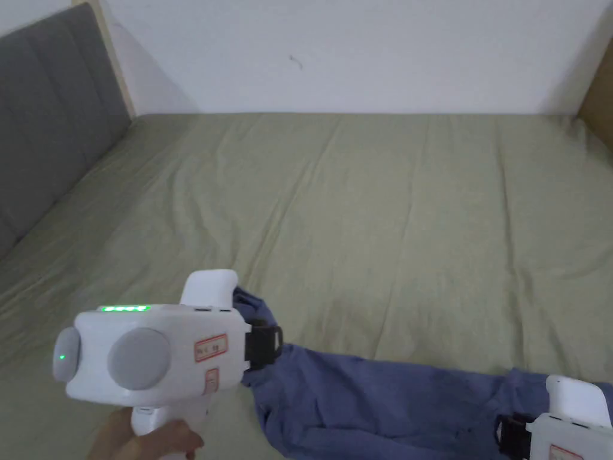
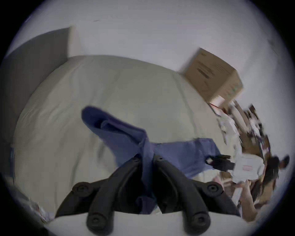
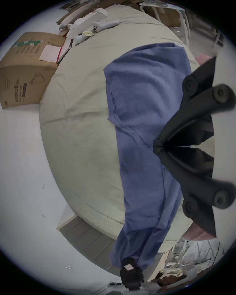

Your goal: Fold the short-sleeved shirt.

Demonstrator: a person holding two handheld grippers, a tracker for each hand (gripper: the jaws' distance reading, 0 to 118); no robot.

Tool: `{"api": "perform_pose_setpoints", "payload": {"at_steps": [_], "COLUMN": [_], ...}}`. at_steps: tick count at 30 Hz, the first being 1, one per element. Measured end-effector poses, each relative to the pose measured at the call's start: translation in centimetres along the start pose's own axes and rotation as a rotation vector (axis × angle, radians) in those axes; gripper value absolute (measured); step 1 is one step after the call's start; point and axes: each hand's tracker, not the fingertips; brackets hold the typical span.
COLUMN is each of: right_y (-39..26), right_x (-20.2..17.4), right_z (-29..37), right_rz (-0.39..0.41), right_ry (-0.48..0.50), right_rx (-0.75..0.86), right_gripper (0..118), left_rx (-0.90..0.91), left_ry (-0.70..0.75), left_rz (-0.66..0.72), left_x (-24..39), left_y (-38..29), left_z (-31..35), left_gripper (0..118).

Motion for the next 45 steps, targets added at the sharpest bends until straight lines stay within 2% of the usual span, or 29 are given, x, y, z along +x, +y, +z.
{"api": "perform_pose_setpoints", "payload": {"at_steps": [6,7,8,9,10,11,12,13,17,19,21,22,23,25,26,34,38,40,45], "right_y": [-0.3,-0.5,-0.6,-0.8,-0.9,-1.1,-1.3,-1.4,-1.6,-1.6,-1.5,-1.5,-1.5,-1.4,-1.4,-1.9,-2.0,-2.1,-2.2], "right_x": [3.8,4.5,5.0,5.5,6.1,6.5,6.9,7.1,7.7,7.7,7.8,7.8,7.8,7.6,7.5,7.3,7.1,7.0,6.2], "right_z": [1.2,1.3,1.5,1.6,1.7,1.8,2.0,2.4,3.3,3.5,3.5,3.5,3.4,3.2,3.2,2.6,2.8,2.8,2.6], "right_rz": [-0.084,-0.095,-0.107,-0.119,-0.136,-0.151,-0.161,-0.168,-0.172,-0.176,-0.187,-0.188,-0.188,-0.184,-0.181,-0.203,-0.193,-0.187,-0.167], "right_ry": [-0.031,-0.038,-0.05,-0.06,-0.067,-0.071,-0.075,-0.079,-0.097,-0.092,-0.082,-0.077,-0.076,-0.072,-0.067,-0.05,-0.054,-0.051,-0.049], "right_rx": [0.019,0.019,0.018,0.016,0.013,0.01,0.011,0.014,0.021,0.029,0.038,0.04,0.041,0.037,0.034,0.021,0.019,0.015,0.001], "right_gripper": [1,1,1,1,1,1,1,1,1,1,1,1,1,1,1,1,1,1,1], "left_rx": [-0.151,-0.187,-0.223,-0.267,-0.308,-0.346,-0.395,-0.366,-0.242,-0.158,-0.106,-0.083,-0.061,-0.124,-0.151,-0.337,-0.379,-0.357,-0.344], "left_ry": [-0.127,-0.147,-0.156,-0.152,-0.118,-0.083,-0.075,-0.147,-0.269,-0.344,-0.349,-0.308,-0.25,-0.114,-0.09,-0.264,-0.209,-0.232,-0.346], "left_rz": [-0.27,-0.269,-0.271,-0.263,-0.231,-0.203,-0.169,-0.116,-0.022,0.081,0.194,0.229,0.237,0.196,0.175,0.085,0.003,-0.023,0.059], "left_x": [10.0,10.9,11.3,11.4,11.4,11.2,10.8,10.4,8.6,6.7,4.9,5.0,4.5,3.8,4.0,9.1,11.6,11.9,10.9], "left_y": [-2.6,-3.7,-4.6,-5.6,-6.5,-7.3,-7.5,-7.4,-5.2,-4.1,-3.6,-3.6,-3.8,-4.0,-4.6,-8.0,-9.4,-9.2,-8.7], "left_z": [-8.5,-10.3,-12.2,-14.1,-15.7,-17.0,-17.3,-16.6,-12.5,-10.4,-9.1,-8.1,-8.4,-9.8,-10.9,-16.8,-18.8,-18.2,-17.2], "left_gripper": [11,12,21,43,93,112,113,108,102,78,59,13,1,1,1,1,1,1,1]}}
